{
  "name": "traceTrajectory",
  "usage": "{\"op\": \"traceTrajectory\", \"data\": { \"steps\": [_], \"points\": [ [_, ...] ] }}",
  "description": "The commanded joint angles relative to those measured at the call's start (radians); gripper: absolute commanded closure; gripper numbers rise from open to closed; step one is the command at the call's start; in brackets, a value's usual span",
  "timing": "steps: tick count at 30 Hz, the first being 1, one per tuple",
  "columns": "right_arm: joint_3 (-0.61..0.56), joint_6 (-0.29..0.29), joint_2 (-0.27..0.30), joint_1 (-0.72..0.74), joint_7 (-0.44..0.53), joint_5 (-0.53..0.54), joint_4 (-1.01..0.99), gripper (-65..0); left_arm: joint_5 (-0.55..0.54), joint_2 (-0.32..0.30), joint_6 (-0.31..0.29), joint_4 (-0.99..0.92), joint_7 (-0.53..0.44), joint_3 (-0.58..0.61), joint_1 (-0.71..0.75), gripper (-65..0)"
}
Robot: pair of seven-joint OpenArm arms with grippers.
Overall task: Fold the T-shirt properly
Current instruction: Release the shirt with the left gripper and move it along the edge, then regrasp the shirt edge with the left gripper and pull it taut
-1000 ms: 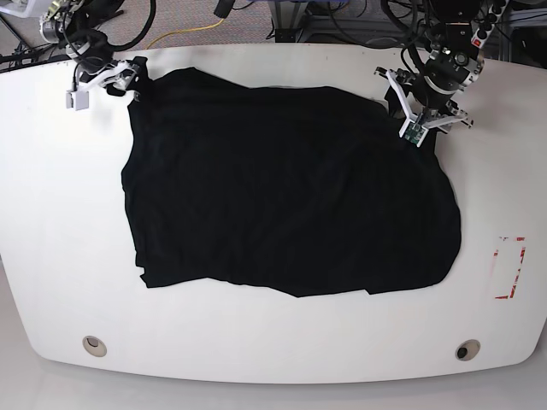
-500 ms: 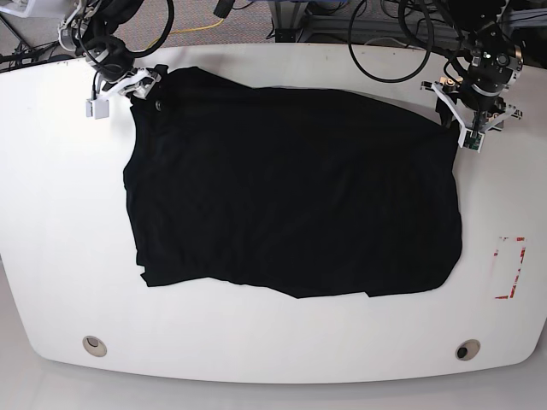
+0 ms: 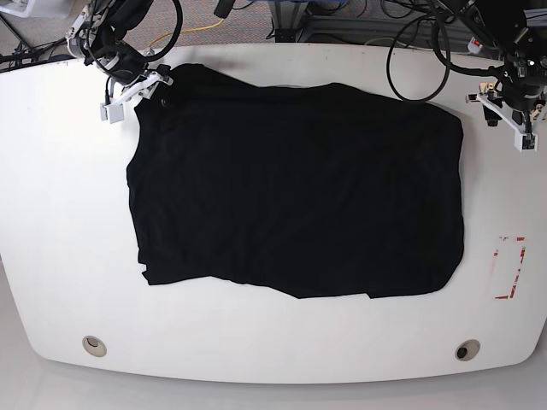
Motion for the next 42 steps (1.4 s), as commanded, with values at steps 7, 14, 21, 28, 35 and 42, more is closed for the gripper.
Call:
{"op": "traceTrajectory", "data": {
  "steps": [7, 14, 21, 28, 35, 42],
  "points": [
    [0.0, 0.001, 0.009, -0.005, -0.02, -0.032, 0.006, -20.3, -0.255, -0.097, 0.001, -0.187, -0.011, -0.005, -0.004, -29.9],
    [-0.002, 0.001, 0.011, -0.005, -0.019, -0.033, 0.006, -20.3, -0.28, -0.118, 0.001, -0.333, -0.011, 0.0, -0.044, -29.9],
    [-0.002, 0.001, 0.011, 0.004, -0.019, -0.035, 0.006, -20.5, -0.303, -0.11, 0.001, -0.344, -0.011, 0.018, -0.064, -29.9],
    [-0.002, 0.001, 0.011, 0.008, -0.019, -0.035, 0.006, -20.5, -0.452, -0.118, 0.001, -0.344, -0.011, 0.112, -0.036, -29.9],
    [-0.002, 0.001, 0.011, 0.008, -0.019, -0.035, 0.006, -20.5, -0.464, -0.118, 0.001, -0.345, -0.011, 0.168, -0.036, -29.9],
    [-0.002, 0.001, 0.012, 0.008, -0.019, -0.035, 0.006, -20.5, -0.464, -0.113, 0.001, -0.345, -0.011, 0.208, -0.033, -29.9]
  ]
}}
